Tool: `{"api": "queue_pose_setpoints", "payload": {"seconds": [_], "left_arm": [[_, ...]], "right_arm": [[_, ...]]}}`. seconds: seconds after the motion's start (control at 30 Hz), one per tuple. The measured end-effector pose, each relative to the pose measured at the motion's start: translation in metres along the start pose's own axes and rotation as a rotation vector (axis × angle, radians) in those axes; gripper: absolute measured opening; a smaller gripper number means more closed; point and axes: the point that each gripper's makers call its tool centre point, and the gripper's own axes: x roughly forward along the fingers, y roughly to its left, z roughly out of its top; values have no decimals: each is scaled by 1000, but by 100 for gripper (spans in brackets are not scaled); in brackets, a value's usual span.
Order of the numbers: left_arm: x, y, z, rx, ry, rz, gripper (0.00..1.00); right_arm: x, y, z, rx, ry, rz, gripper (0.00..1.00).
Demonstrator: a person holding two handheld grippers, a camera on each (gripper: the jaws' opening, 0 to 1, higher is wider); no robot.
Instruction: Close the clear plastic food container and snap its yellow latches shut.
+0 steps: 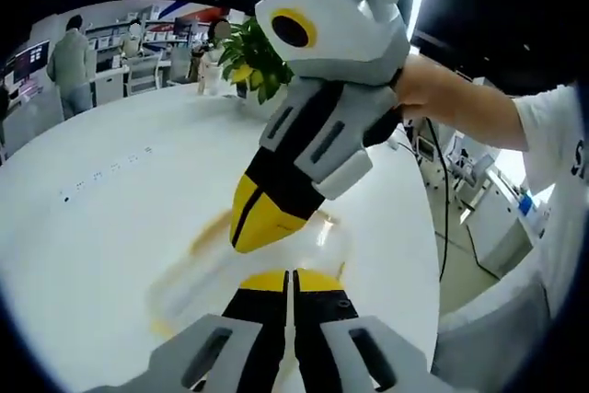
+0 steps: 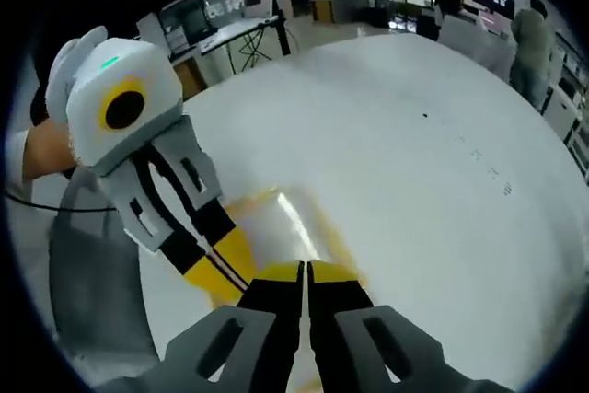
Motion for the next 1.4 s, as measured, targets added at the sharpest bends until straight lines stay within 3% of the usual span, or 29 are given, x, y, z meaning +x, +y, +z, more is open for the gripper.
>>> {"api": "queue_pose_setpoints", "payload": {"seconds": [0.1, 0.23, 0.37, 0.57, 0.93, 1.07, 1.13, 1.17, 1.23, 1.3, 1.4], "left_arm": [[0, 1, -3, 12, 7, 6, 0], [-1, -4, -4, -5, 7, -4, 0], [-1, -6, -4, 8, -2, -9, 0], [-4, -12, -6, 70, 12, -18, 4], [-5, -13, -8, 111, 11, -23, 6], [-6, -17, -10, 152, 21, -48, 11], [-6, -21, -10, 205, 21, -66, 18], [-5, -19, -10, 275, 29, -50, 21], [-4, -20, -14, 436, 66, -41, 24], [-3, -23, -17, 538, 96, -46, 28], [-2, -24, -20, 619, 134, -39, 29]], "right_arm": [[2, -2, 5, 18, -10, 22, 0], [5, -14, 7, -4, 2, -18, 0], [7, -22, 15, 27, -14, -28, 0], [12, -35, 23, 60, -32, -44, 0], [22, -51, 8, 137, -2, -66, 0], [11, -46, 22, 83, -71, -31, 0], [5, -34, 27, 28, -84, 28, 1], [2, -27, 26, -3, -71, 62, 6], [2, -21, 18, -60, -10, 119, 21], [3, -10, 6, -87, 65, 169, 36], [7, -11, -4, -195, 143, 135, 38]]}}
